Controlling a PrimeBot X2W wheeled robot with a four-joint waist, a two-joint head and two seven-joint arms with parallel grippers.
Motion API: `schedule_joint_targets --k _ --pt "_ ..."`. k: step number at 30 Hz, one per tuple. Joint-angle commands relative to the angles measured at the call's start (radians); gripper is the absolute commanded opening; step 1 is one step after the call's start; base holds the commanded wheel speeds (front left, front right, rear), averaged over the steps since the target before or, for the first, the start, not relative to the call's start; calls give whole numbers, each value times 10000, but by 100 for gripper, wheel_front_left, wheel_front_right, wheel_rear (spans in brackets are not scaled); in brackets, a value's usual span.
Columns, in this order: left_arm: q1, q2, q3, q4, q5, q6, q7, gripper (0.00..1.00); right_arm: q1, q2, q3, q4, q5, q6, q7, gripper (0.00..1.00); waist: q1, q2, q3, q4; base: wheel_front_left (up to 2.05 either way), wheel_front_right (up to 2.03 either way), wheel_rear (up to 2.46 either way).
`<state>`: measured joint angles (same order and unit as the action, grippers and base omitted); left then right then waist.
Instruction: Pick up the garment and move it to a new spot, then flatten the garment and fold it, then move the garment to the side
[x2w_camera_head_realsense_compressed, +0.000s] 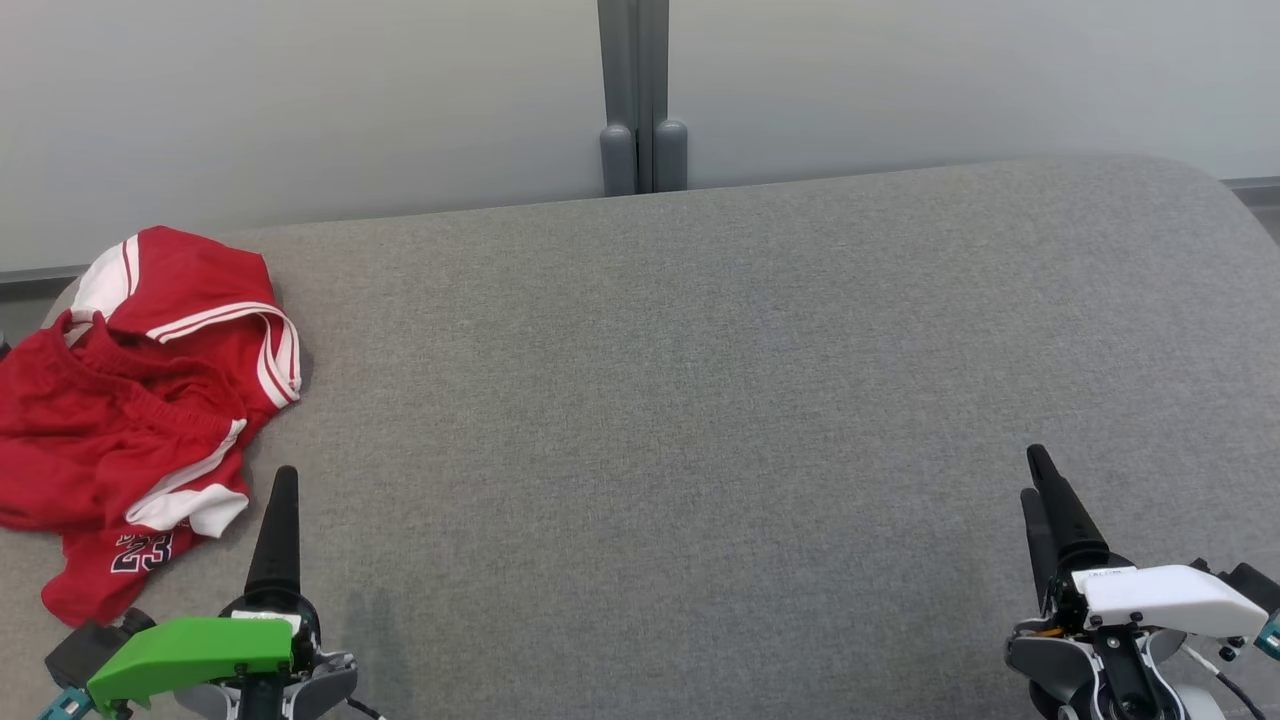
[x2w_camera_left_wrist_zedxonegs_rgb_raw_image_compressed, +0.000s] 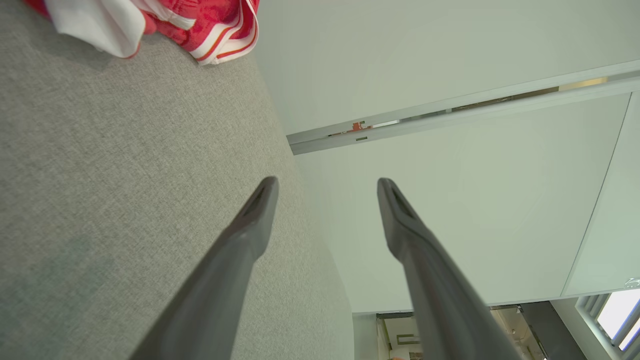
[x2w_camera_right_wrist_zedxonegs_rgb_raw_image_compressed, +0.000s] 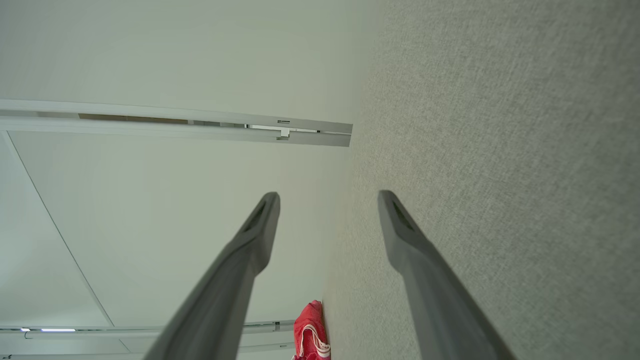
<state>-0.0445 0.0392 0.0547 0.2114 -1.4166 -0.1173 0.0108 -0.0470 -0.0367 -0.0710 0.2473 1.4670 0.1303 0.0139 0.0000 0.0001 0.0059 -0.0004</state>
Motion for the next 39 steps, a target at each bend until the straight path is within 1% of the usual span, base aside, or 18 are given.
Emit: schedule_joint_targets --k 1,7,15,25,33,39 --pt "-71 61 -74 -275 388 68 -97 100 -90 -65 28 -248 -365 2 -131 100 0 -1 4 0 0 0 0" --pt "-81 68 -247 -657 1439 285 -338 100 -72 -74 -14 -492 -1563 2 -365 100 0 -1 27 3 0 0 0" --pt "-9 78 -630 -1030 3115 610 -635 100 -15 -85 6 -891 -3395 2 -669 100 0 -1 46 19 0 0 0" --pt "109 88 -1040 -1054 4930 1024 -969 100 149 -95 212 -1229 -5249 3 -1001 100 0 -1 13 36 0 0 0" --pt "188 96 -1324 -874 6440 1185 -1215 100 276 -105 385 -1214 -6706 3 -1253 100 0 -1 -33 58 0 0 0" --pt "255 102 -1433 -759 7433 1231 -1384 100 333 -110 490 -907 -7679 4 -1421 100 0 -1 -66 69 0 0 0"
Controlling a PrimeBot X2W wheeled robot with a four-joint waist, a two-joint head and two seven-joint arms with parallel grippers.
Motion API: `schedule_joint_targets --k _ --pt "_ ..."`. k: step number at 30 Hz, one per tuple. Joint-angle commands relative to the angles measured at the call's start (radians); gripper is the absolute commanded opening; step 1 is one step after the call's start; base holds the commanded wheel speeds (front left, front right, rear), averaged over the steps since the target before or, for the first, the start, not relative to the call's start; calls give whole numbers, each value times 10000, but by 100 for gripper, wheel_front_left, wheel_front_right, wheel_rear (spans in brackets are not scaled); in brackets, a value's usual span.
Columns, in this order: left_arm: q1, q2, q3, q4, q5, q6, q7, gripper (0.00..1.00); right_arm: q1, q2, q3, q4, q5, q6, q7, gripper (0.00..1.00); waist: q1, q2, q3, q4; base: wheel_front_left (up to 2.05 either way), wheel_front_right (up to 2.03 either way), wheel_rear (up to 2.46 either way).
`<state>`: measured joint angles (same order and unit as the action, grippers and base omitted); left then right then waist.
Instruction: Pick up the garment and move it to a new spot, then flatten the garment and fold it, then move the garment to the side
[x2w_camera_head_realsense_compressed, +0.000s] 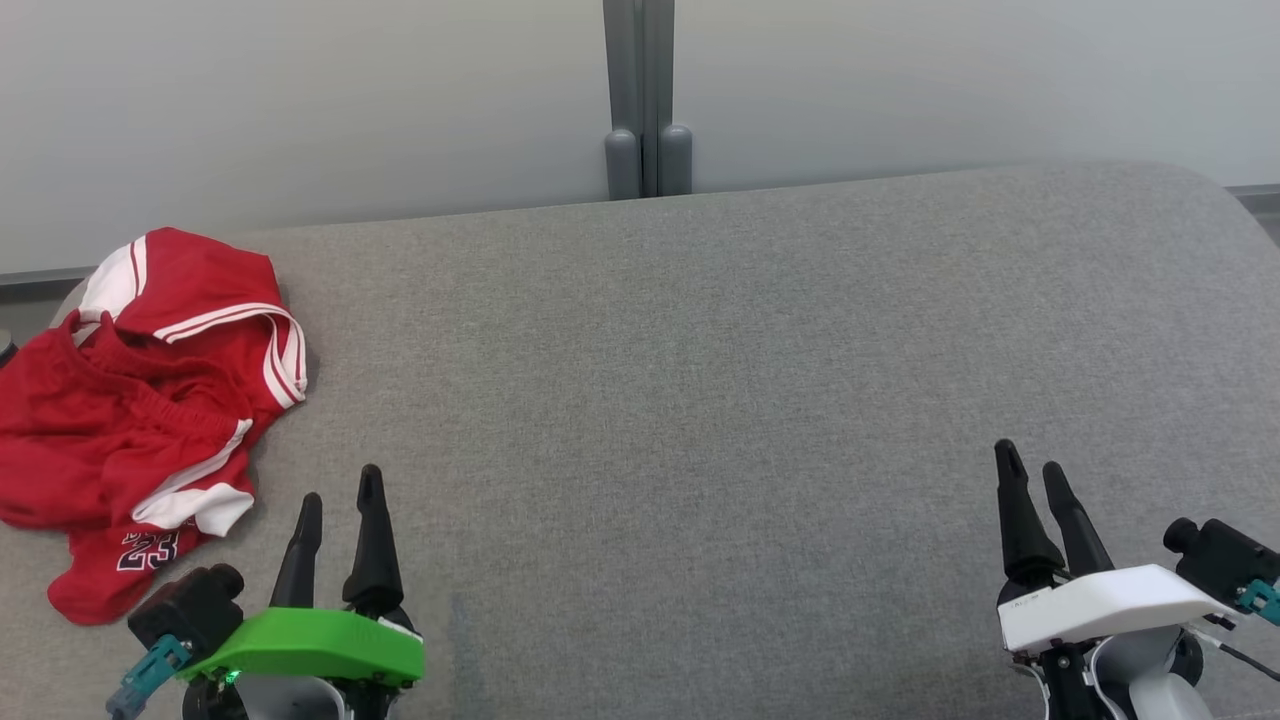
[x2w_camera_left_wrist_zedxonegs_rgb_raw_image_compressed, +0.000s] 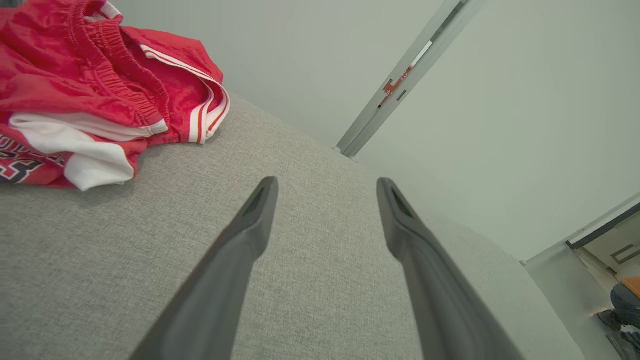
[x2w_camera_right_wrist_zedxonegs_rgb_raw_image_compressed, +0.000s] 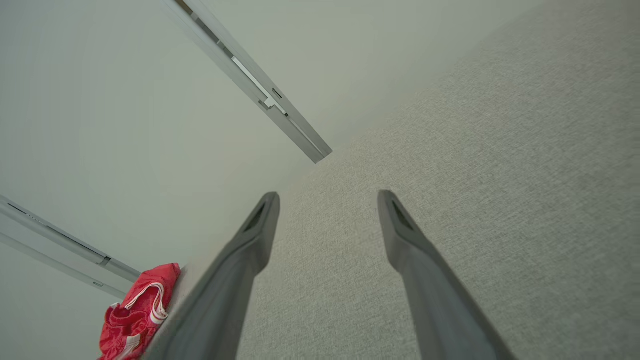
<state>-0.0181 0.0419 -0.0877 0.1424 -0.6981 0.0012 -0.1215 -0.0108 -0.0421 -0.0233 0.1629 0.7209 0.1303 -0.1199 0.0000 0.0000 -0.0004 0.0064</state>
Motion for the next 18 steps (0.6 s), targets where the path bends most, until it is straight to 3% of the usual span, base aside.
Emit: schedule_joint_targets --k 1,18 --pt "-3 76 -16 -49 378 52 -84 100 -27 -57 31 -22 -355 4 -105 100 0 0 -7 3 0 0 0" --pt "95 91 -255 451 1935 229 -534 100 -94 -72 364 199 -2647 4 -553 100 0 0 -43 18 0 0 0"
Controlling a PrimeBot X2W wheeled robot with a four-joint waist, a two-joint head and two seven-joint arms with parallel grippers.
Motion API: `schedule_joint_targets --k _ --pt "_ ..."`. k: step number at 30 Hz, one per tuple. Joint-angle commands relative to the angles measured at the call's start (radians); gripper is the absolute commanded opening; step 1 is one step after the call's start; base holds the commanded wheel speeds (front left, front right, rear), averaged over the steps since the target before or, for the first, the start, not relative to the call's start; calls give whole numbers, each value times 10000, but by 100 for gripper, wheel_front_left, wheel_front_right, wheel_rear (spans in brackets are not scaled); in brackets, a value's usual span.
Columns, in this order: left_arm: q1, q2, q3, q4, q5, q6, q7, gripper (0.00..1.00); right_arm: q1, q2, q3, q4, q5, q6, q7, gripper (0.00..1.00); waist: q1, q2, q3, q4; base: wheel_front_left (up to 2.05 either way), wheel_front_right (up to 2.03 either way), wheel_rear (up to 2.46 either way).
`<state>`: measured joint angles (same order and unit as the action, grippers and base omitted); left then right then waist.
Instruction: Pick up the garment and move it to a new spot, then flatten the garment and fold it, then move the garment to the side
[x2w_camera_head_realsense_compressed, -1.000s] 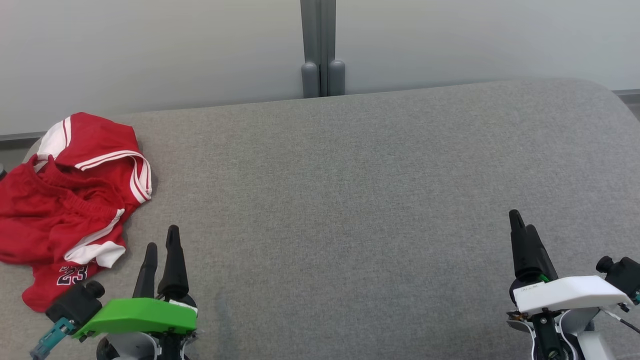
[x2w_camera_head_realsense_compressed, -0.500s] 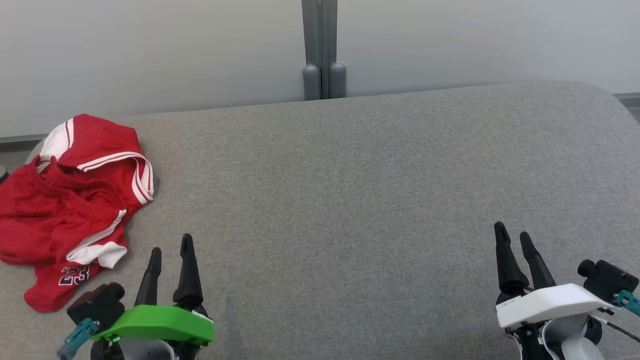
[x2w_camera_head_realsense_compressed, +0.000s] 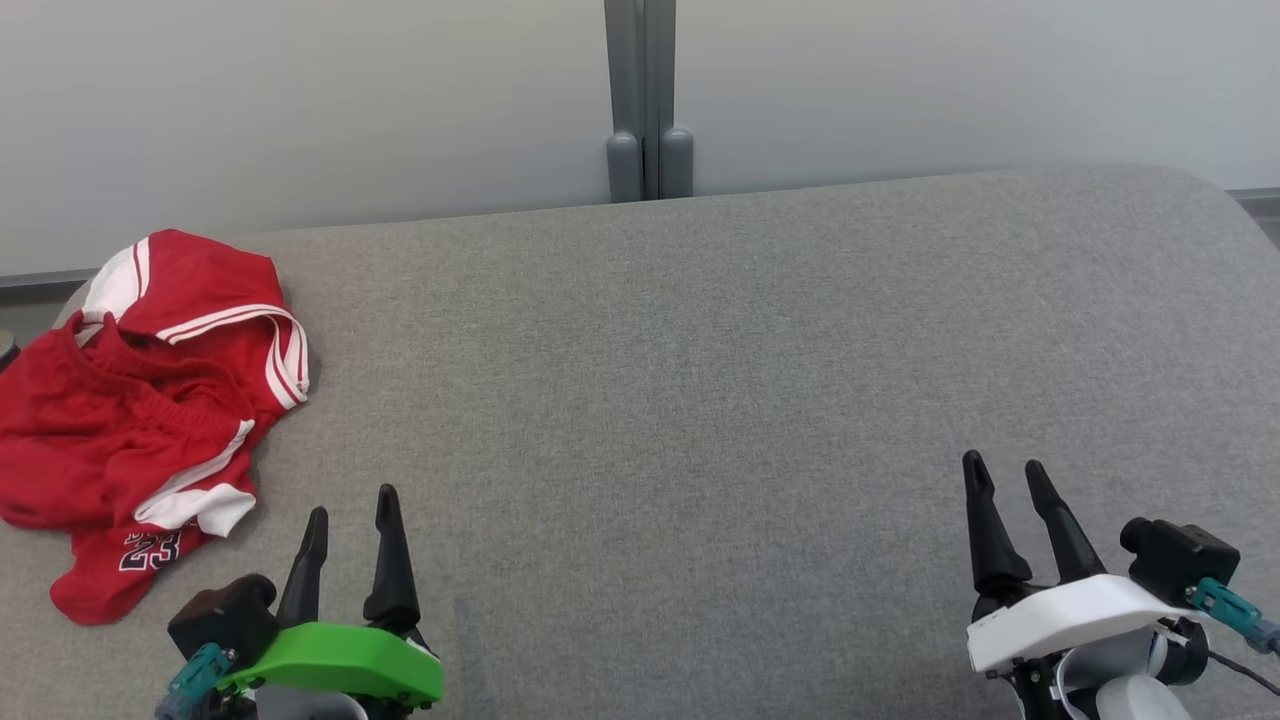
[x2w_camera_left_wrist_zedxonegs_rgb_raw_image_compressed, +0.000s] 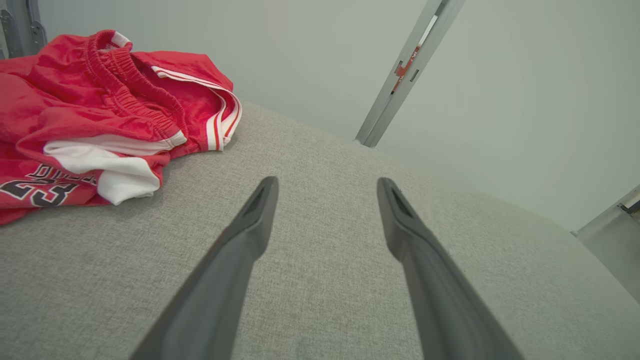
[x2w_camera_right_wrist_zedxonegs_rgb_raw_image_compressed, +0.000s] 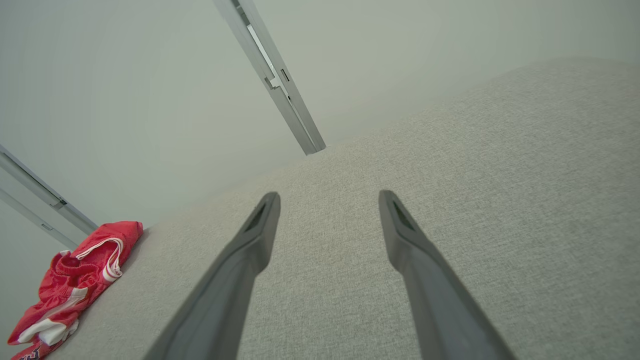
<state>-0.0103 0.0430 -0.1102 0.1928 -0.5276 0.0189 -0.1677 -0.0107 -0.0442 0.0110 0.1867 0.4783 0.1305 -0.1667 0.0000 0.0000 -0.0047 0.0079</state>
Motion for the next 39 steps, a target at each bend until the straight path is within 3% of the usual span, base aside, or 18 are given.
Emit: schedule_joint_targets --k 1,39 --pt "23 80 -45 -9 306 71 -99 100 -94 -52 43 -13 -369 2 -110 100 0 0 -4 6 0 0 0" --pt "185 101 -443 626 2643 335 -869 100 15 -75 183 186 -3456 4 -876 100 0 0 -55 70 0 0 0"
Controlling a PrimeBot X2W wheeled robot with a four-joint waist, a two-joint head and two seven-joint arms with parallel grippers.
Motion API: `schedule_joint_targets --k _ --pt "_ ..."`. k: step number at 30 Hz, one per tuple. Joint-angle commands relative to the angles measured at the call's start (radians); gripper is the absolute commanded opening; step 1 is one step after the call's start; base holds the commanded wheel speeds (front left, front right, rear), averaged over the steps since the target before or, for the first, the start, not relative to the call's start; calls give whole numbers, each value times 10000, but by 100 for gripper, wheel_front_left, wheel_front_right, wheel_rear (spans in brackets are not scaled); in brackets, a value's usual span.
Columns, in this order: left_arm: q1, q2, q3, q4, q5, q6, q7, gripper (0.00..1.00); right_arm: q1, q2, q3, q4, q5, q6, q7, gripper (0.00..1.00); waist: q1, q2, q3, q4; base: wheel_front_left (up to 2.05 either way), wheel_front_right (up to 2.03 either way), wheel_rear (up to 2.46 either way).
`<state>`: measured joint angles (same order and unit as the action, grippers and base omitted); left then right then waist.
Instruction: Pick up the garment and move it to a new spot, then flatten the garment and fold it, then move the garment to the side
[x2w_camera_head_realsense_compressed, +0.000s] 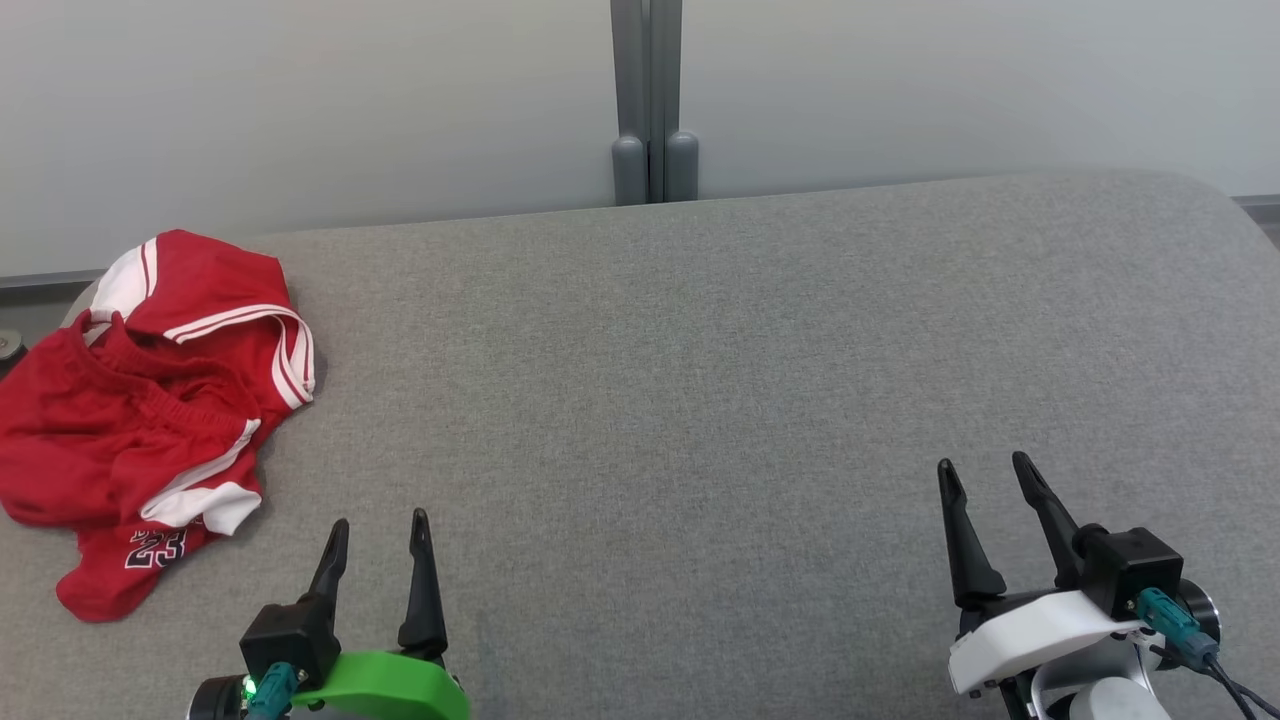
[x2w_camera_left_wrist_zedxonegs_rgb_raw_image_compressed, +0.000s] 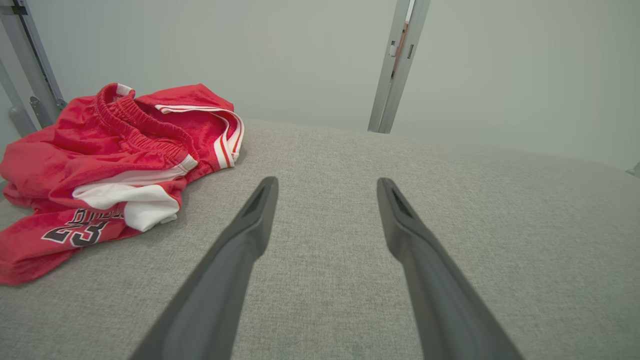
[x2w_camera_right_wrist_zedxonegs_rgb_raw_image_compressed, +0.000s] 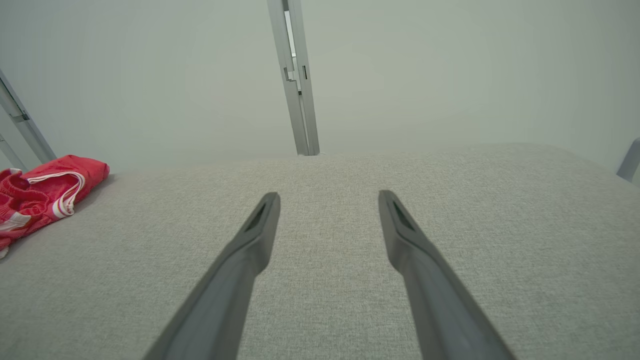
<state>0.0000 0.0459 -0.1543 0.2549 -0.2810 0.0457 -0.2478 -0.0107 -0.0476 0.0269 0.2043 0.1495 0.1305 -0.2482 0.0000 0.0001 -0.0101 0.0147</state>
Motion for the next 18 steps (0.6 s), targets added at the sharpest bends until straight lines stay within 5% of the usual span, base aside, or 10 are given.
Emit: schedule_joint_targets --k 1,18 --pt "87 74 -19 50 230 72 -116 100 16 -43 39 23 -270 2 -114 100 0 -1 -3 4 0 0 0" --pt "4 74 -59 388 153 173 -172 100 -14 -44 -13 168 -399 2 -185 100 0 -1 21 5 0 0 0"
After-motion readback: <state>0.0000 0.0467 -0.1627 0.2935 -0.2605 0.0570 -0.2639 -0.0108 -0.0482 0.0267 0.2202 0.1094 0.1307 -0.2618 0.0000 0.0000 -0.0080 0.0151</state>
